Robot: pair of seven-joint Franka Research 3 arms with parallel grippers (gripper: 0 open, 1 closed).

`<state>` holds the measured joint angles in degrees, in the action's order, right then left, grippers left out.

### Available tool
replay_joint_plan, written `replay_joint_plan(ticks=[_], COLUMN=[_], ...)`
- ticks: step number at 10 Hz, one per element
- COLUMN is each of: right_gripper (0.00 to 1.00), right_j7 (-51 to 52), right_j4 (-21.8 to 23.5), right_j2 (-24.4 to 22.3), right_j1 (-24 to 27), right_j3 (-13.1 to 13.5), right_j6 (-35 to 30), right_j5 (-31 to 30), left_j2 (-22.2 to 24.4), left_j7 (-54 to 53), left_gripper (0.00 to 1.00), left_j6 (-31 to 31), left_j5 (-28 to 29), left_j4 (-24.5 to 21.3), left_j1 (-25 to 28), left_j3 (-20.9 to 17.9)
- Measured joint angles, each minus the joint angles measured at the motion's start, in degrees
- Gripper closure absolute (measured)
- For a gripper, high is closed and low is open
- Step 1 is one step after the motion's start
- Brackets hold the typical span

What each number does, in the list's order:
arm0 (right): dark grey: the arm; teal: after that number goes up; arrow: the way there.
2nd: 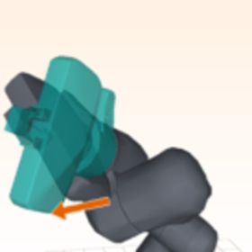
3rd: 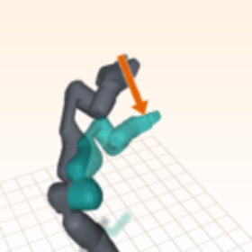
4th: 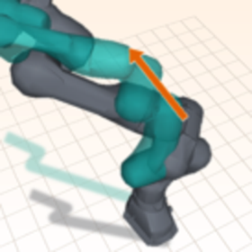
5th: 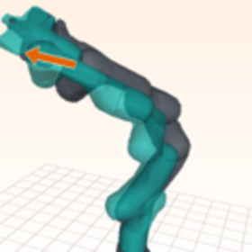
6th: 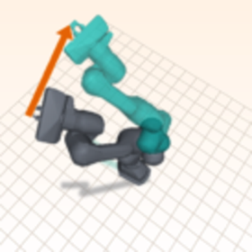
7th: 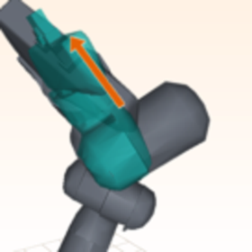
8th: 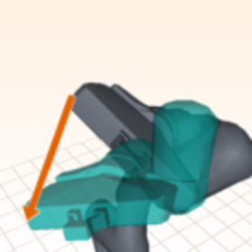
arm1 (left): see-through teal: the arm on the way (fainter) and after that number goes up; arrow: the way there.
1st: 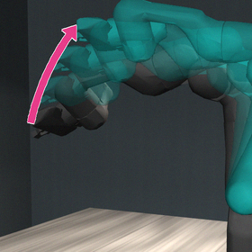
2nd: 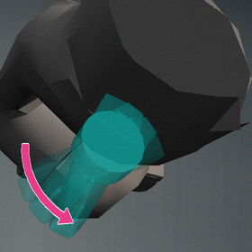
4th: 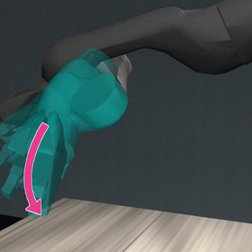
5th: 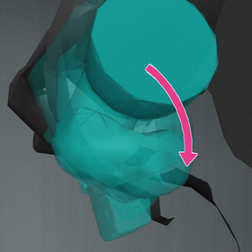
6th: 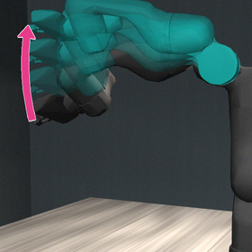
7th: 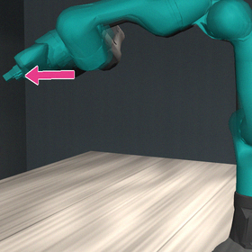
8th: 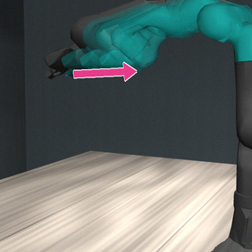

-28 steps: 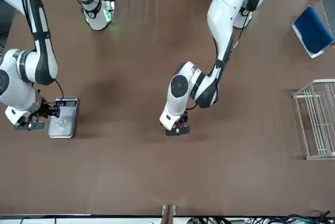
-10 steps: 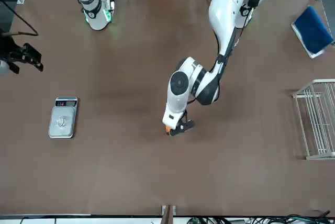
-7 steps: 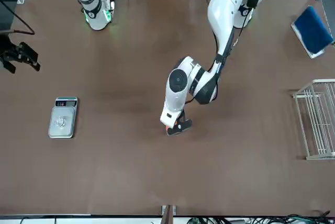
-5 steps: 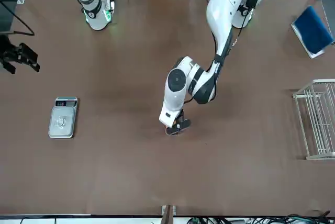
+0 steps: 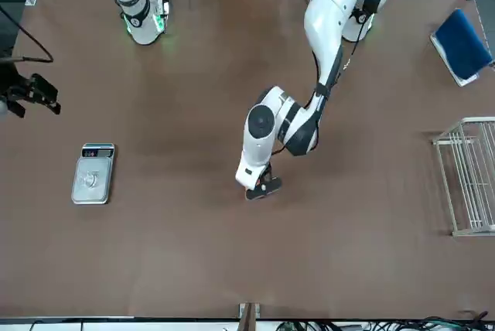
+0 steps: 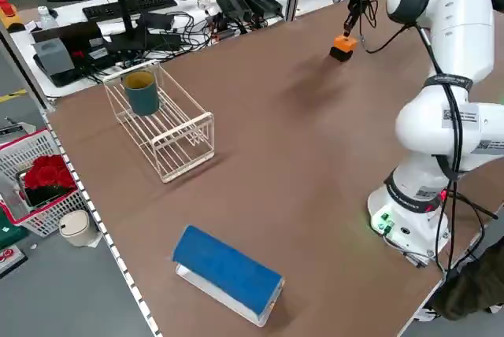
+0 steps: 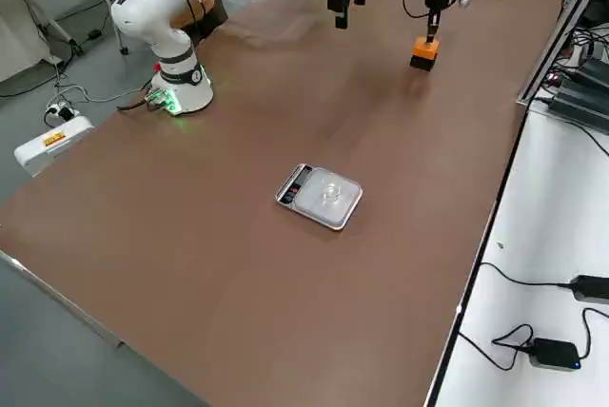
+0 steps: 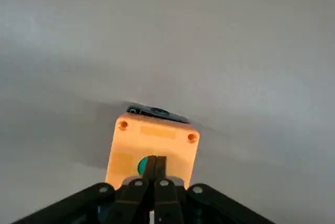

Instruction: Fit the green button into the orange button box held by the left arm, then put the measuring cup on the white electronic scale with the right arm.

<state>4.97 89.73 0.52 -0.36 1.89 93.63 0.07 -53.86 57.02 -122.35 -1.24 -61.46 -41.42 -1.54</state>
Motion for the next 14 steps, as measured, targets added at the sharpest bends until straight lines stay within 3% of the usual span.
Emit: replay_joint_plan(ticks=[14], right_gripper=[0.0], right_j7=[-2.2], right_j4=[0.0], right_j2=[0.0], right_j1=[0.2], right_j3=[0.0], right_j6=[-0.3], right_j5=[0.0], left_j2=[-1.0], left_j7=[0.0], left_gripper=[0.99], left_j6=[0.0], left_j5=[0.0], left_j4=[-0.1], left_j1=[0.0], left_j3=[0.0])
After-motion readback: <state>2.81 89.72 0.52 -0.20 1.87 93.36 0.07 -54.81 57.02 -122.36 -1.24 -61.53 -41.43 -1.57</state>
